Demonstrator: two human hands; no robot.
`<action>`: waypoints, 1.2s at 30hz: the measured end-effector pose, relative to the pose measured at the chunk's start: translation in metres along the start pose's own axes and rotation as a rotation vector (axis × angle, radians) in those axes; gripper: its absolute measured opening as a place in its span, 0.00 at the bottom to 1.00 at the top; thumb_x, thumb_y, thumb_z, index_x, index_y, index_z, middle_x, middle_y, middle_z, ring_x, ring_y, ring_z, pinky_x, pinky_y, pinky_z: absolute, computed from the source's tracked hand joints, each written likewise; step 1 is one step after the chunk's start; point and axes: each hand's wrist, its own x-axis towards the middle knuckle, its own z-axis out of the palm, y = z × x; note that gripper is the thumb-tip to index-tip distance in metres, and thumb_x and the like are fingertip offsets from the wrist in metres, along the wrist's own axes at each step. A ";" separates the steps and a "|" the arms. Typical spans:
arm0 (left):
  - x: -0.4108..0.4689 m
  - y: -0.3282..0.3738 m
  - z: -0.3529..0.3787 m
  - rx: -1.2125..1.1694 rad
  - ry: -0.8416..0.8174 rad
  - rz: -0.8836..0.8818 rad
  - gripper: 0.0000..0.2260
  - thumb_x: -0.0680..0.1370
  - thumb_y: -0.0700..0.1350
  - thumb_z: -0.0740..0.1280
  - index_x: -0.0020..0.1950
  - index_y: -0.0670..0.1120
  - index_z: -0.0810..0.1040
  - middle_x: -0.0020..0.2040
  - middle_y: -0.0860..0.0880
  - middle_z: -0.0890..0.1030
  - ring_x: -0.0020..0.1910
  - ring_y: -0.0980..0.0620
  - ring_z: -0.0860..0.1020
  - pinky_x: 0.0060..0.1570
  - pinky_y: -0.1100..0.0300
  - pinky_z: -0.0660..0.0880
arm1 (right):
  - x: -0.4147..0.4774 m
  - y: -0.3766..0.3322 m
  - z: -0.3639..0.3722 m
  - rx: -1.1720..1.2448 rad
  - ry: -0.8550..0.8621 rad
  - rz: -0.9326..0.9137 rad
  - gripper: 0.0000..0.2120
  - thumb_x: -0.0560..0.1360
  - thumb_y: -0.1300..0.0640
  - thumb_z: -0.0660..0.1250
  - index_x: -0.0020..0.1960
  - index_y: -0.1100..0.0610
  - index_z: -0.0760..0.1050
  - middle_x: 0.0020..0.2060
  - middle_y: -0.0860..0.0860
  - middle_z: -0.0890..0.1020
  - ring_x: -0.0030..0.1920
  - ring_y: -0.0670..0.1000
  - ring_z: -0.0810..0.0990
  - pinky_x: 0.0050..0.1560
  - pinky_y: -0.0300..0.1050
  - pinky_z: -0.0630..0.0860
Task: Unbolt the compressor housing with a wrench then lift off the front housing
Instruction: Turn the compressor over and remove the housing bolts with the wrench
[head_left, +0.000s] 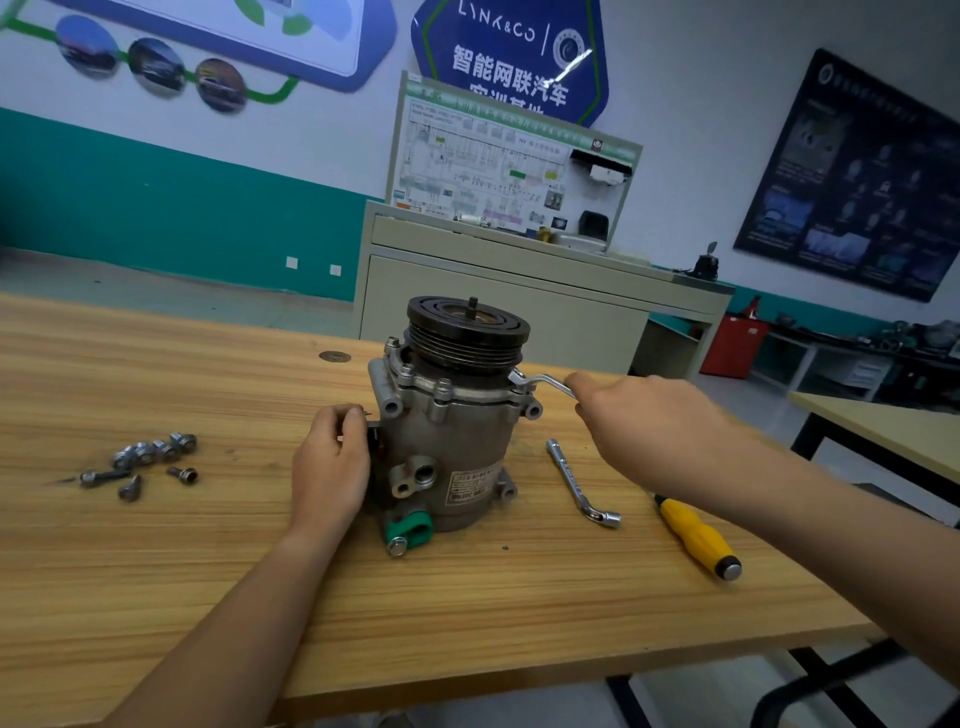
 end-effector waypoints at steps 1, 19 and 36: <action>0.000 -0.001 0.000 0.005 -0.001 0.002 0.08 0.81 0.44 0.58 0.44 0.49 0.73 0.36 0.55 0.74 0.36 0.61 0.71 0.30 0.73 0.65 | 0.001 -0.002 -0.003 -0.052 0.010 -0.002 0.14 0.78 0.63 0.55 0.63 0.55 0.62 0.29 0.49 0.67 0.28 0.47 0.66 0.24 0.41 0.62; 0.001 -0.001 0.000 -0.042 -0.008 -0.037 0.11 0.81 0.45 0.56 0.42 0.52 0.74 0.36 0.55 0.74 0.35 0.63 0.71 0.30 0.78 0.64 | -0.001 -0.010 -0.026 -0.338 -0.128 -0.012 0.10 0.79 0.62 0.56 0.59 0.62 0.65 0.28 0.50 0.65 0.26 0.48 0.64 0.22 0.39 0.61; 0.003 -0.004 0.002 -0.032 0.002 -0.003 0.09 0.81 0.45 0.57 0.45 0.47 0.75 0.37 0.54 0.75 0.35 0.67 0.72 0.31 0.76 0.64 | -0.009 0.016 0.028 -0.058 0.005 0.141 0.08 0.81 0.52 0.51 0.54 0.51 0.66 0.29 0.46 0.69 0.29 0.45 0.69 0.26 0.41 0.67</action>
